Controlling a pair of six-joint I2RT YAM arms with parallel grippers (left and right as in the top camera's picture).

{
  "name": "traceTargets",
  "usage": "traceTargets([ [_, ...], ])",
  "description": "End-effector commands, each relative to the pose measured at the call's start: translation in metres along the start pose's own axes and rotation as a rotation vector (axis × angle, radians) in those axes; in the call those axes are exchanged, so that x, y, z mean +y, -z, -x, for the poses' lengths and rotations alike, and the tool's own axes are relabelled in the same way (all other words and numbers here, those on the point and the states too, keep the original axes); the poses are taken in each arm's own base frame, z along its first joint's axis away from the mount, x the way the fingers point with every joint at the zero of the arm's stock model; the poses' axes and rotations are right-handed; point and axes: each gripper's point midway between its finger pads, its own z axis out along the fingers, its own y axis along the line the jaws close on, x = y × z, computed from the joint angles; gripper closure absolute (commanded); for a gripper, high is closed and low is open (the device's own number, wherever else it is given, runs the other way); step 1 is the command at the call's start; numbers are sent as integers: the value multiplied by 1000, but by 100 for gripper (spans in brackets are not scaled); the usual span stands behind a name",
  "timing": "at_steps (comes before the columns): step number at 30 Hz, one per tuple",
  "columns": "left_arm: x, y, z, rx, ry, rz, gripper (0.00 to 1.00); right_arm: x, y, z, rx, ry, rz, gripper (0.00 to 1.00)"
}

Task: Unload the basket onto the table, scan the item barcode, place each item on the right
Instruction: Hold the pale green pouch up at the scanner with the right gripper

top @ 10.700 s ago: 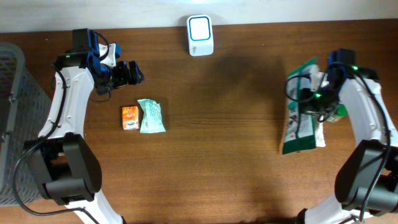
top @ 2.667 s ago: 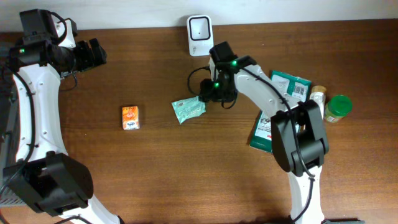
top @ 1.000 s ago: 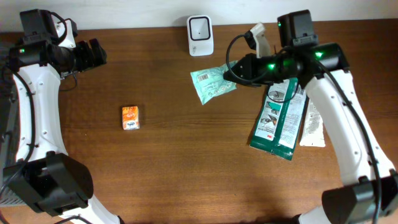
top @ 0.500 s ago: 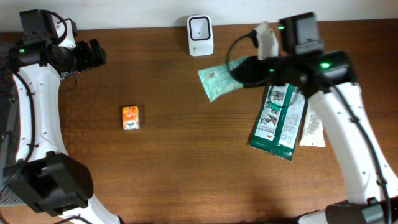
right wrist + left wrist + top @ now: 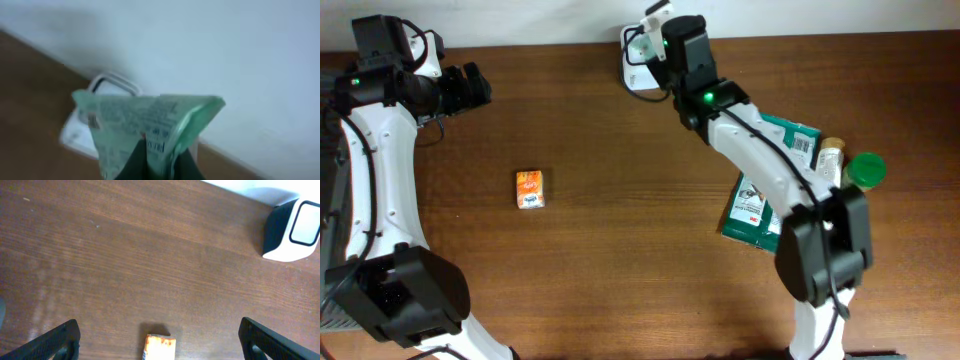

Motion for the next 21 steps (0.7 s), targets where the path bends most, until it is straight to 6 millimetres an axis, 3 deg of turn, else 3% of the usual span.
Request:
traceTargets([
  [1,2,-6,-4,15,10,3,1,-13,-20,9,-71,264,-127,96],
  [4,2,-5,-3,15,10,3,1,-8,-34,15,-146,385,-174,96],
  [10,2,-5,-3,15,10,3,1,10,-62,5,-237,642,-237,96],
  [21,2,-6,-4,15,10,3,1,20,-79,-7,-355,648,-279,96],
])
